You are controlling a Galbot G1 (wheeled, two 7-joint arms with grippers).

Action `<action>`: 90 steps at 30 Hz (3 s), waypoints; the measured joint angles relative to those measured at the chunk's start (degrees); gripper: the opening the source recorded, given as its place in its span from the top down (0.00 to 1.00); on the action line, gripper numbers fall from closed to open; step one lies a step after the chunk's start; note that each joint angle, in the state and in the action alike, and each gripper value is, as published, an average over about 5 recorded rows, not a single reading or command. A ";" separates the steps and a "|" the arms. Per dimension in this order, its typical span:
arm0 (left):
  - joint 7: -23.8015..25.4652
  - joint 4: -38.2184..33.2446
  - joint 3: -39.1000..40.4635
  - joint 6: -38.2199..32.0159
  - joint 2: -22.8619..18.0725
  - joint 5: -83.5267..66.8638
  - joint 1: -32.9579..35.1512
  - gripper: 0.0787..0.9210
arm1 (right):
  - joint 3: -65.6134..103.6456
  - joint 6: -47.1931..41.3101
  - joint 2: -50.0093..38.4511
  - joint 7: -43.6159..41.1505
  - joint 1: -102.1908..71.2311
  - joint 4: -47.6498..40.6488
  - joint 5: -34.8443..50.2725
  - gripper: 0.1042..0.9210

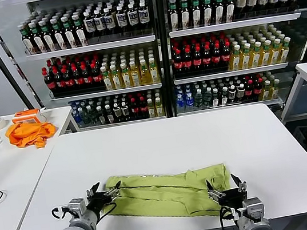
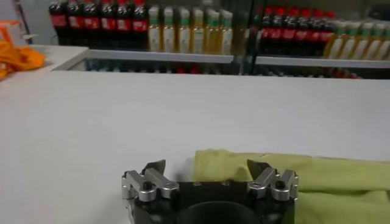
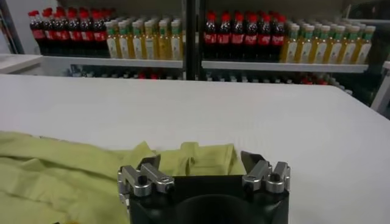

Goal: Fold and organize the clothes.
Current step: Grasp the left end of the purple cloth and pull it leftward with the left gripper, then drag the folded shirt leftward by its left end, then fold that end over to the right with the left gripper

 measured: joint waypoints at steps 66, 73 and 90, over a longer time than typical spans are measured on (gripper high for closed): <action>-10.29 -14.42 -9.55 10.99 0.03 12.95 6.76 0.97 | 0.77 0.64 -0.63 -1.76 1.11 0.94 -2.11 0.12; -9.28 -16.02 -4.52 10.73 -2.36 6.47 4.52 0.97 | 0.18 0.56 -0.22 -1.77 1.79 0.48 -2.50 0.12; -7.82 -12.94 4.20 11.51 -8.63 0.03 -1.89 0.97 | 1.27 0.41 -0.23 -1.75 1.44 0.58 -2.78 0.12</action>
